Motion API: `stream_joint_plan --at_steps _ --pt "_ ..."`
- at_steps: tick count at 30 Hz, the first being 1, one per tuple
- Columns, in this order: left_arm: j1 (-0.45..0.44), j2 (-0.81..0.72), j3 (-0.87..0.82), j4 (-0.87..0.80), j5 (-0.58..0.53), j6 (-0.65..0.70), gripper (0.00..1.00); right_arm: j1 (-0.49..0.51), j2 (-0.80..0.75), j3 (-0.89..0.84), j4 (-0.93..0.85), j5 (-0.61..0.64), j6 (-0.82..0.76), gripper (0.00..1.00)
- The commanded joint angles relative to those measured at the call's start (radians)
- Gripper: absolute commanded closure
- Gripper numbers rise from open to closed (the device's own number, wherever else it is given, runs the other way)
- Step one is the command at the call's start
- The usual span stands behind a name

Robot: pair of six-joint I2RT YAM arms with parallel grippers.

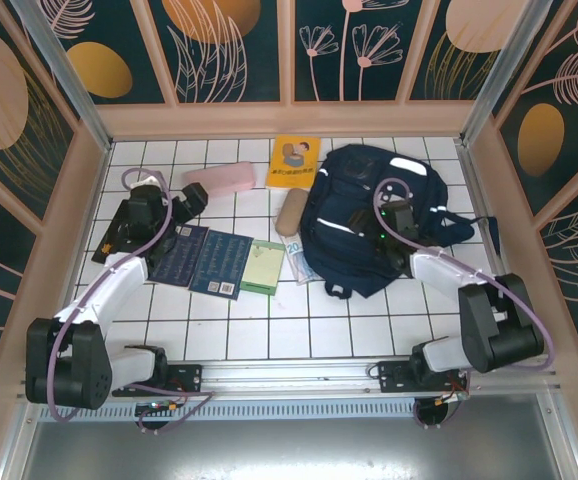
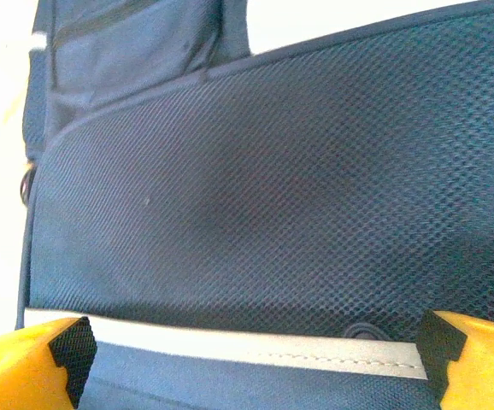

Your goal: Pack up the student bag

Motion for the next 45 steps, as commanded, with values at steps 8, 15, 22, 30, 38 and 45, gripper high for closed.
stream_joint_plan --at_steps 8,15,22,30,38,45 --pt "-0.162 0.05 0.038 -0.042 -0.074 -0.045 0.03 0.114 0.021 0.145 -0.114 -0.029 -0.104 0.01" --pt "-0.26 0.087 0.069 -0.051 -0.059 -0.128 0.08 0.028 -0.002 0.208 -0.208 0.073 -0.256 0.01" --pt "-0.393 0.189 0.105 -0.053 -0.05 -0.221 0.15 -0.043 0.026 0.237 -0.193 0.082 -0.295 0.01" --pt "-0.503 0.32 0.205 -0.091 -0.035 -0.27 0.18 -0.09 -0.002 0.196 -0.154 0.078 -0.304 0.01" --pt "-0.591 0.414 0.27 -0.104 -0.031 -0.371 0.23 -0.132 -0.122 0.08 -0.099 0.104 -0.306 0.01" --pt "-0.639 0.518 0.341 -0.135 -0.013 -0.39 0.27 -0.138 -0.165 0.024 -0.066 0.086 -0.287 0.01"
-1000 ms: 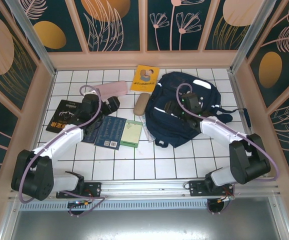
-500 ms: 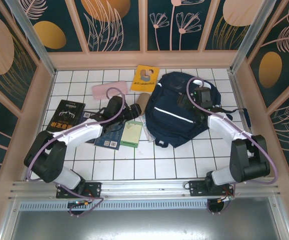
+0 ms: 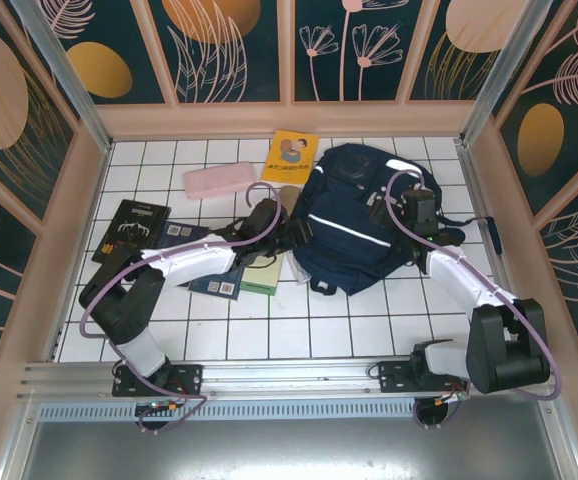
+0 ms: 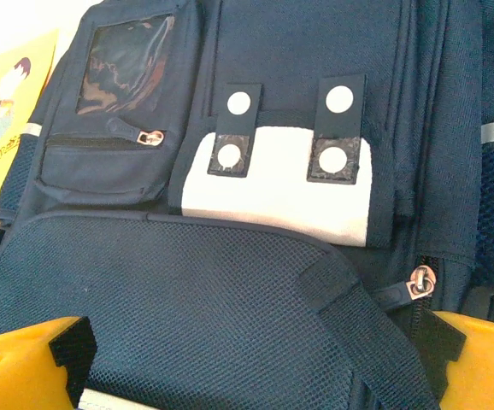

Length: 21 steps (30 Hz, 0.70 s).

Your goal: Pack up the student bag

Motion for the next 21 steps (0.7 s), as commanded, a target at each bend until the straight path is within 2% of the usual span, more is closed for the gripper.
stream_joint_plan --at_steps 1,5,7,9,12,13,14,21 --pt "-0.019 0.057 0.052 -0.041 0.016 -0.03 0.27 -0.003 -0.024 -0.021 0.04 -0.006 0.003 0.01" --pt "-0.022 0.1 0.073 -0.039 0.014 -0.027 0.3 -0.001 -0.025 -0.027 0.042 -0.028 0.013 0.01" --pt "-0.021 0.135 0.1 -0.048 0.024 -0.022 0.4 0.0 -0.031 -0.034 0.044 -0.03 0.018 0.01" --pt "-0.023 0.163 0.123 -0.049 0.04 -0.017 0.56 0.0 -0.036 -0.039 0.042 -0.032 0.02 0.01" --pt "-0.023 0.151 0.153 -0.083 0.021 -0.008 0.87 0.001 -0.046 -0.043 0.033 -0.023 0.021 0.01" --pt "-0.024 0.135 0.162 -0.098 0.009 -0.008 0.96 0.0 -0.051 -0.045 0.033 -0.02 0.021 0.01" --pt "-0.024 0.12 0.173 -0.117 -0.001 -0.004 1.0 0.0 -0.053 -0.047 0.033 -0.017 0.021 0.01" --pt "-0.026 -0.034 0.212 -0.291 -0.09 0.046 1.0 0.0 -0.05 -0.039 0.024 -0.015 0.027 0.01"
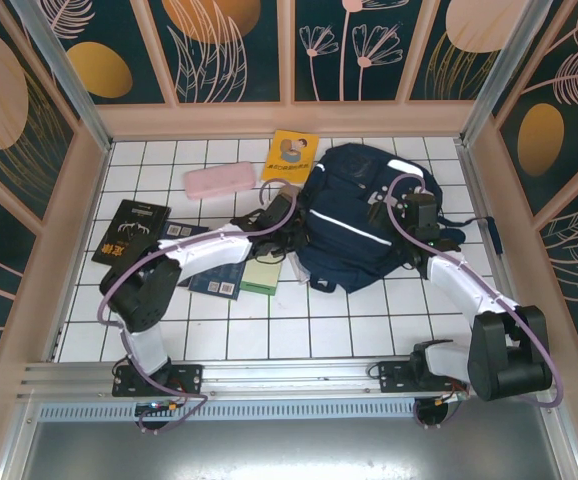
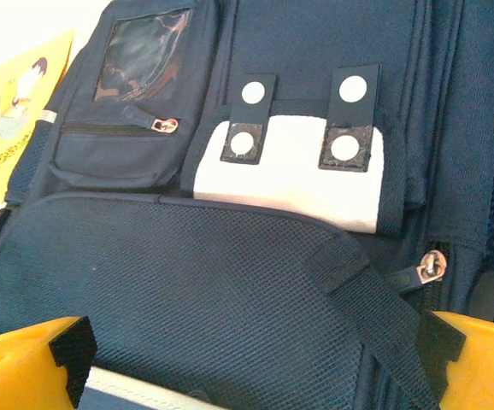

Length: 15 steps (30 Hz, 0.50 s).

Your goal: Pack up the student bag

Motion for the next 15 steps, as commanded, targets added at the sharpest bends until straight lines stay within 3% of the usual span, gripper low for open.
stream_joint_plan --at_steps 1,5,15 --pt "-0.004 -0.134 0.055 -0.131 -0.1 0.065 1.0 0.0 -0.016 -0.005 0.0 0.002 0.019 0.01" --pt "0.02 -0.165 0.119 -0.288 -0.241 0.161 1.0 0.005 -0.014 0.001 -0.006 -0.015 0.02 0.01" --pt "0.204 -0.17 0.175 -0.299 -0.311 0.413 1.0 0.072 -0.006 -0.006 -0.009 -0.065 0.02 0.01"
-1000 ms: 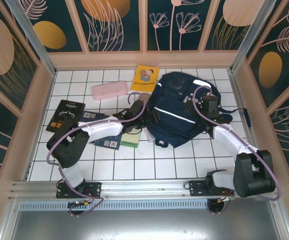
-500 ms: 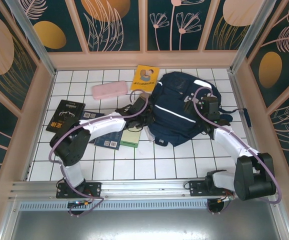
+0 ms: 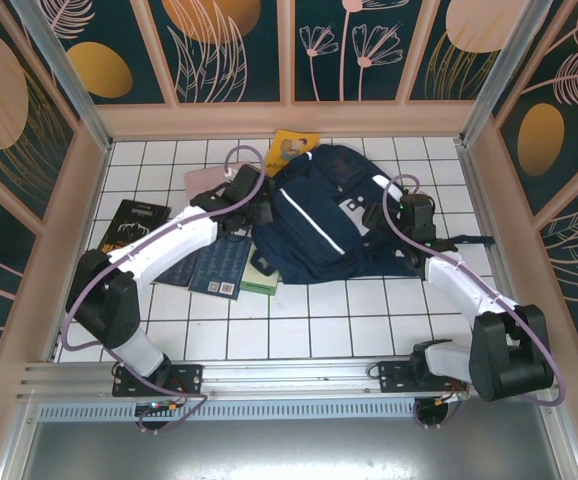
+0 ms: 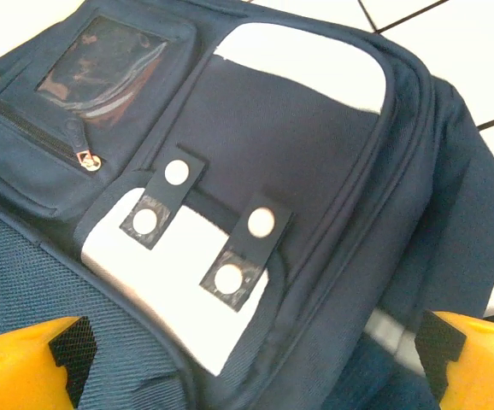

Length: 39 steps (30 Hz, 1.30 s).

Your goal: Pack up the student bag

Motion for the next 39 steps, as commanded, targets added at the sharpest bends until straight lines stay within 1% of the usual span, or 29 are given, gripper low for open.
stream_joint_plan --at_steps 1,4,5,6,8,11,12,14,15,18,21,24,26,29,32,35,39 --pt "0.049 0.004 0.075 0.017 -0.098 0.151 1.0 0.036 -0.006 -0.012 -0.007 -0.049 0.021 0.01" --pt "0.08 0.051 0.099 0.049 -0.112 0.202 0.99 0.051 -0.012 -0.034 -0.002 -0.07 0.041 0.01" --pt "0.085 0.066 0.11 0.056 -0.115 0.213 0.94 0.053 -0.015 -0.042 -0.002 -0.08 0.048 0.01" --pt "0.089 0.083 0.126 0.055 -0.115 0.216 0.86 0.056 -0.019 -0.049 -0.002 -0.095 0.054 0.01" --pt "0.091 0.12 0.154 0.045 -0.099 0.213 0.77 0.06 -0.027 -0.057 -0.011 -0.115 0.064 0.01" --pt "0.089 0.115 0.146 0.051 -0.042 0.175 0.62 0.069 -0.048 -0.076 -0.018 -0.147 0.072 0.06" --pt "0.089 0.103 0.13 0.059 -0.022 0.16 0.58 0.073 -0.061 -0.082 -0.021 -0.154 0.08 0.06" --pt "0.084 0.083 0.085 0.078 0.015 0.135 0.56 0.08 -0.085 -0.099 -0.022 -0.17 0.092 0.08" --pt "0.077 0.038 0.055 0.09 0.029 0.12 0.54 0.082 -0.099 -0.108 -0.029 -0.174 0.102 0.09" --pt "0.033 -0.027 -0.04 0.145 0.067 0.087 0.52 0.087 -0.137 -0.138 -0.041 -0.189 0.13 0.14" --pt "-0.039 -0.061 -0.105 0.188 0.076 0.059 0.51 0.088 -0.167 -0.17 -0.048 -0.193 0.159 0.19" --pt "-0.09 -0.061 -0.144 0.241 0.124 0.022 0.5 0.087 -0.187 -0.2 -0.031 -0.198 0.186 0.26" --pt "-0.115 -0.046 -0.161 0.278 0.148 0.003 0.51 0.087 -0.182 -0.21 -0.008 -0.226 0.188 0.32" --pt "-0.145 -0.015 -0.159 0.312 0.18 -0.009 0.53 0.092 -0.159 -0.198 -0.016 -0.234 0.188 0.33" --pt "-0.193 0.022 -0.132 0.332 0.187 0.013 0.53 0.084 -0.146 -0.199 -0.041 -0.187 0.201 0.36" --pt "-0.238 0.07 -0.085 0.32 0.183 0.041 0.53 0.04 -0.144 -0.209 -0.055 -0.168 0.229 0.38" --pt "-0.284 0.159 -0.023 0.314 0.192 0.074 0.53 -0.004 -0.167 -0.217 -0.058 -0.171 0.237 0.38"
